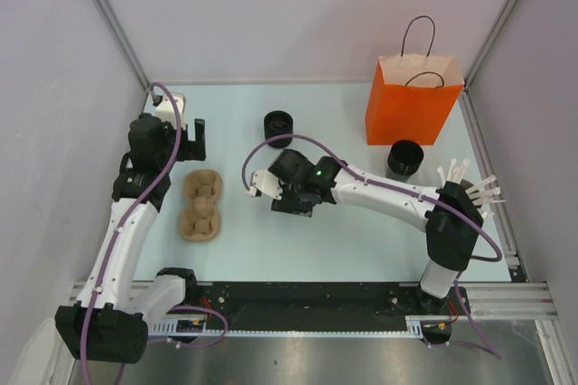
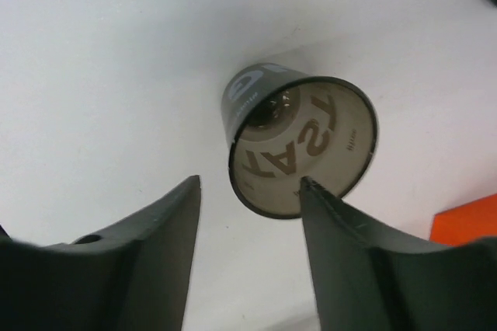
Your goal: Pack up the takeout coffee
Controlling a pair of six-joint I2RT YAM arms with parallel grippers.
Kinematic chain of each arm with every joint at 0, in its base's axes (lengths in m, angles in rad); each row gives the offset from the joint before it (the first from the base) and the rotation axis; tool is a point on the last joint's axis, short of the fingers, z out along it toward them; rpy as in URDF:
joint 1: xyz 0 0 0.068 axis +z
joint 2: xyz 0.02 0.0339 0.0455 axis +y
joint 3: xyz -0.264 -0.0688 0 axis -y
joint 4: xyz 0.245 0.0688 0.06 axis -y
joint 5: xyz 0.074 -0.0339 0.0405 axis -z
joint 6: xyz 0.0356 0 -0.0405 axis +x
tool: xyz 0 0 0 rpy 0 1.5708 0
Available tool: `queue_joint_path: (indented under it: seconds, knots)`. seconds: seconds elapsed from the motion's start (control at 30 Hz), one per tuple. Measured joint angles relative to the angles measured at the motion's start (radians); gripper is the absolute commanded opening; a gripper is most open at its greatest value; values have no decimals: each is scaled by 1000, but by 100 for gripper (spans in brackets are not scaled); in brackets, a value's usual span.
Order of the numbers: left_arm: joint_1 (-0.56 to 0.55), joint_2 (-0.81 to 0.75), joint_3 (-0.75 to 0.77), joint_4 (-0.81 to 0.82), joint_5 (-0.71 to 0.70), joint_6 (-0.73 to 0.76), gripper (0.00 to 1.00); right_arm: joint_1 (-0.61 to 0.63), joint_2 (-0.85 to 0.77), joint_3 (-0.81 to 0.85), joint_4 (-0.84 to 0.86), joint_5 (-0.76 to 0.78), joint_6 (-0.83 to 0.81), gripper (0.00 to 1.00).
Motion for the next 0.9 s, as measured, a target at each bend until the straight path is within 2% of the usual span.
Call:
queue_joint_path:
  seconds: [0.2, 0.47, 0.8, 0.9]
  knots:
    - [0, 1, 0, 0, 29, 0, 100, -35, -59, 103, -63, -3, -19, 88]
    - [-9, 66, 20, 0, 127, 27, 100, -227, -209, 187, -87, -63, -19, 89]
    - [-151, 396, 303, -27, 148, 52, 99, -451, -416, 140, -126, -195, -15, 89]
    - [-193, 519, 410, -31, 160, 42, 94, -532, -469, 119, -134, -245, -15, 89]
